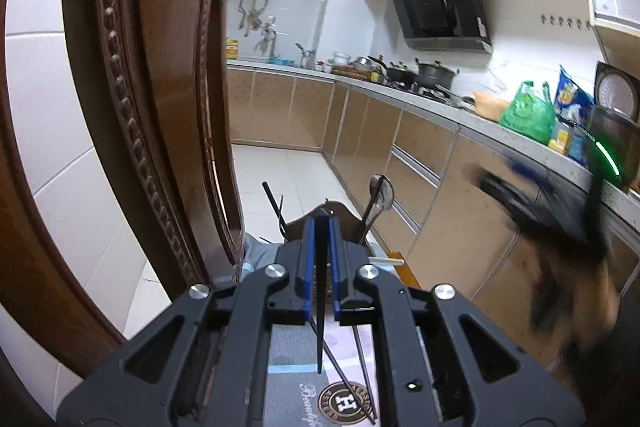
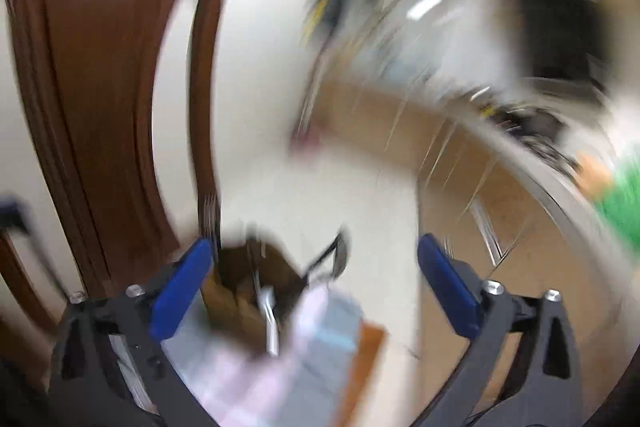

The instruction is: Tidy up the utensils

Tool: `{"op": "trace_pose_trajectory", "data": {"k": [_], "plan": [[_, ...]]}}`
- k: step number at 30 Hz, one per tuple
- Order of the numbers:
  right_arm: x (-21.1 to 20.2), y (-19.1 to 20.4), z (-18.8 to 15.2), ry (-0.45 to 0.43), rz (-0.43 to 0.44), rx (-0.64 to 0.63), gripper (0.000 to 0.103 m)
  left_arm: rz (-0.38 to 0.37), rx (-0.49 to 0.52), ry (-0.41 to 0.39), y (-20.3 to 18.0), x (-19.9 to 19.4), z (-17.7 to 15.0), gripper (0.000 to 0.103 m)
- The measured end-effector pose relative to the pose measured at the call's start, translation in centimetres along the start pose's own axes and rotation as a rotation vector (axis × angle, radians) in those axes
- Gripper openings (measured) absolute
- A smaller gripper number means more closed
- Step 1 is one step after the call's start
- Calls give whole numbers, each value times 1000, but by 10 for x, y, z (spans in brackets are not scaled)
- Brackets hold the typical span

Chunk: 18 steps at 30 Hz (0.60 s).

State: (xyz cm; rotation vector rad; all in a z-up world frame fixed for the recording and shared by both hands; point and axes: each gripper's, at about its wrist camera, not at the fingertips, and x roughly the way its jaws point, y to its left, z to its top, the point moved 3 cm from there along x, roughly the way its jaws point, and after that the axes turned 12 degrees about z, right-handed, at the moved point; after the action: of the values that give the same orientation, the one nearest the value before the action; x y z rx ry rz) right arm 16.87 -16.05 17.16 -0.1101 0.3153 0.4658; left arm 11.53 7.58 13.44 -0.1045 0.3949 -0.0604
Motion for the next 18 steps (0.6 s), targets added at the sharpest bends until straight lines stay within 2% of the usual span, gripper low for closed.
{"op": "trace_pose_trajectory", "data": {"k": [1, 2, 7, 8, 9, 10, 11, 13, 18], "plan": [[-30, -5, -26, -104, -7, 83, 100, 6, -11, -1, -1, 3, 2, 7], [-45, -8, -47, -135, -19, 130, 100, 10, -21, -8, -1, 4, 4, 7], [-79, -19, -164, -184, -156, 243, 100, 42, -30, -56, -19, 17, 39, 7], [-76, -23, -171, -149, -176, 267, 100, 42, -32, -59, -23, 20, 46, 7], [-67, -30, -173, -100, -145, 314, 100, 40, -31, -61, -27, 23, 54, 7], [-65, -34, -172, -90, -105, 340, 100, 43, -28, -69, -34, 28, 65, 7], [-65, -38, -169, -111, -76, 356, 100, 49, -24, -75, -38, 32, 72, 7], [-67, -44, -169, -131, -101, 348, 100, 69, -16, -94, -46, 47, 88, 7], [-59, -48, -181, -100, -87, 373, 100, 94, -37, -89, -49, 93, 105, 7]]}}
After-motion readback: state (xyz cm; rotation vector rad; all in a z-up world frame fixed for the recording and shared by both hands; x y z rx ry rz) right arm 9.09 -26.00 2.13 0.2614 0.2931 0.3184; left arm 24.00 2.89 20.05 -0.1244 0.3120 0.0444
